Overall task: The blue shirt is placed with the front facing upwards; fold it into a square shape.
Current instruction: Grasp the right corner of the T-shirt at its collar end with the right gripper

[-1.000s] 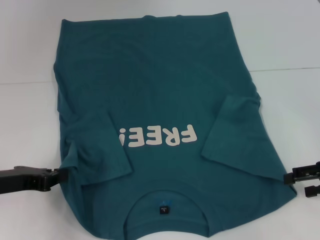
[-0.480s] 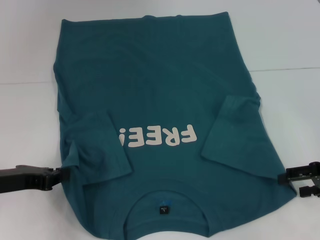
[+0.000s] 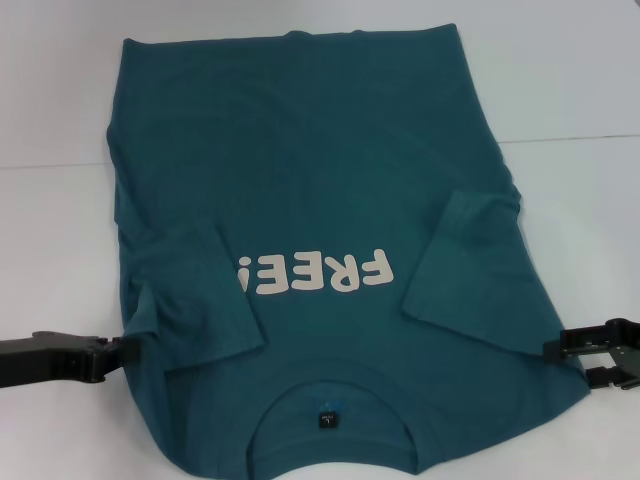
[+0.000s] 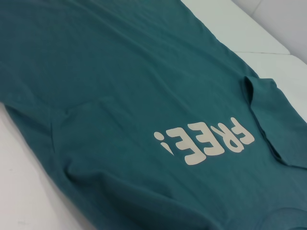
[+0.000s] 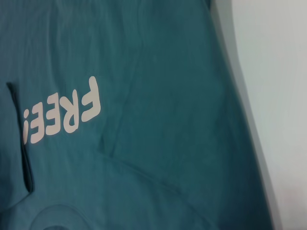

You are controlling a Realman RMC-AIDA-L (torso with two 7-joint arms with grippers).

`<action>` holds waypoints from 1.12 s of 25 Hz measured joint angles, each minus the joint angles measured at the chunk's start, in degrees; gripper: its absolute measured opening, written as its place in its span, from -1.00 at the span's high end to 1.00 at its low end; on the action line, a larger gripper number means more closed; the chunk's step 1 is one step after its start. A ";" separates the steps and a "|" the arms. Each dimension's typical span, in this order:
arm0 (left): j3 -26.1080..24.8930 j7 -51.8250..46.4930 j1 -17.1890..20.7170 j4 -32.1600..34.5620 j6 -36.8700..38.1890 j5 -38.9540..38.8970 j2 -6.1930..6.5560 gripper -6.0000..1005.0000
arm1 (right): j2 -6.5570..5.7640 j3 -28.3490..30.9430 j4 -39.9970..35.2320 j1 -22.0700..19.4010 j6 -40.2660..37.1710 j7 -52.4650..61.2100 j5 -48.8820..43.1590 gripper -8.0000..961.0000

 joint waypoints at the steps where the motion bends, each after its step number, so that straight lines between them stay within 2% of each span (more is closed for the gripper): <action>1: 0.00 0.00 0.00 0.02 0.03 0.00 0.00 0.94 | 0.00 0.03 0.07 0.02 0.01 0.00 0.06 -0.96; 5: -0.01 0.00 0.00 0.00 0.03 -0.19 0.00 0.94 | 0.08 0.51 0.78 0.00 -0.11 -0.04 1.95 -0.96; 9: -0.01 0.00 0.00 -0.02 0.03 -1.01 0.07 0.94 | -0.40 0.79 2.11 -0.40 -0.44 -0.47 5.85 -0.96; 19: 0.00 0.00 0.08 -0.10 0.00 -1.22 0.09 0.94 | -0.59 3.51 2.57 -0.58 -1.02 -0.93 7.61 -0.96; 28: 0.00 0.50 -0.02 -0.35 -0.32 -1.30 0.09 0.94 | 0.11 3.56 4.00 1.15 -0.25 -1.40 8.66 -0.96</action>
